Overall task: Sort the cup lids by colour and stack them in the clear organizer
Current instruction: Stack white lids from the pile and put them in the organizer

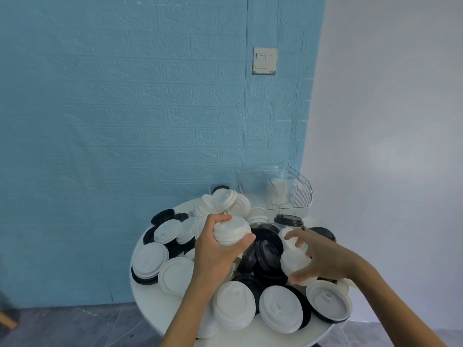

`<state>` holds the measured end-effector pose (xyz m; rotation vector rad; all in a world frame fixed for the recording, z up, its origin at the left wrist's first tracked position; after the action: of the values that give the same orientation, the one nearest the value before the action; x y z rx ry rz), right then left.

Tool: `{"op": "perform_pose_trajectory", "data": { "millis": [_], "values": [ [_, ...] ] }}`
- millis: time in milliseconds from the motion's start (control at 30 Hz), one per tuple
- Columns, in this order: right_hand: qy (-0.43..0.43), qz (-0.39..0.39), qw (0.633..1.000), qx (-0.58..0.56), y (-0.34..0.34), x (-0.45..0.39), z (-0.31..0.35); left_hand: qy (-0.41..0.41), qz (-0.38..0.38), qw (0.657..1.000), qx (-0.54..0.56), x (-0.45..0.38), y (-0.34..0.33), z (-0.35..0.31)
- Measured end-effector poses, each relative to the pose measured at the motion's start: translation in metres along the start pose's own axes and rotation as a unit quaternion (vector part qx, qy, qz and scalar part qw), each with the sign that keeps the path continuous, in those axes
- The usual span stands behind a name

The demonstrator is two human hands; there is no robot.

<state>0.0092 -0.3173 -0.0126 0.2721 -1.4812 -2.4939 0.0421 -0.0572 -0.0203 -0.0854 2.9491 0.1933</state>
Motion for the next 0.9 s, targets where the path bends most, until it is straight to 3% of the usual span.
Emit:
{"op": "perform_pose_trajectory", "data": {
  "millis": [267, 500, 600, 733, 900],
  "values": [
    [0.042, -0.097, 0.993, -0.059, 0.022, -0.008, 0.011, 0.009, 0.006, 1.000, -0.010, -0.001, -0.004, 0.005],
    [0.036, -0.020, 0.999, -0.023, 0.005, -0.020, 0.026, 0.010, 0.008, 1.000, -0.019, 0.001, -0.005, 0.007],
    [0.035, -0.034, 0.998, -0.039, 0.006, -0.017, 0.026, 0.014, 0.005, 1.000, -0.019, -0.002, -0.004, 0.009],
    [0.065, -0.121, 0.984, -0.118, 0.025, -0.017, 0.036, 0.013, 0.010, 1.000, -0.015, -0.005, -0.005, 0.010],
    [0.115, -0.278, 0.928, -0.222, 0.027, -0.039, 0.072, -0.002, 0.014, 1.000, -0.012, -0.008, -0.012, 0.006]
  ]
}}
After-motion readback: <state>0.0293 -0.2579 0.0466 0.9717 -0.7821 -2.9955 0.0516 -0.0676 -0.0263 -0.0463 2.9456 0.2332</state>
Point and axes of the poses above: each hand's wrist, its own x-axis away from the middle knuckle, its own y-axis out of the back of the hand, z = x × y, the point moved 2 cm from there along -x, towards the middle knuckle, and after that the axes turned 12 degrees about y, right-handed, at the moved point
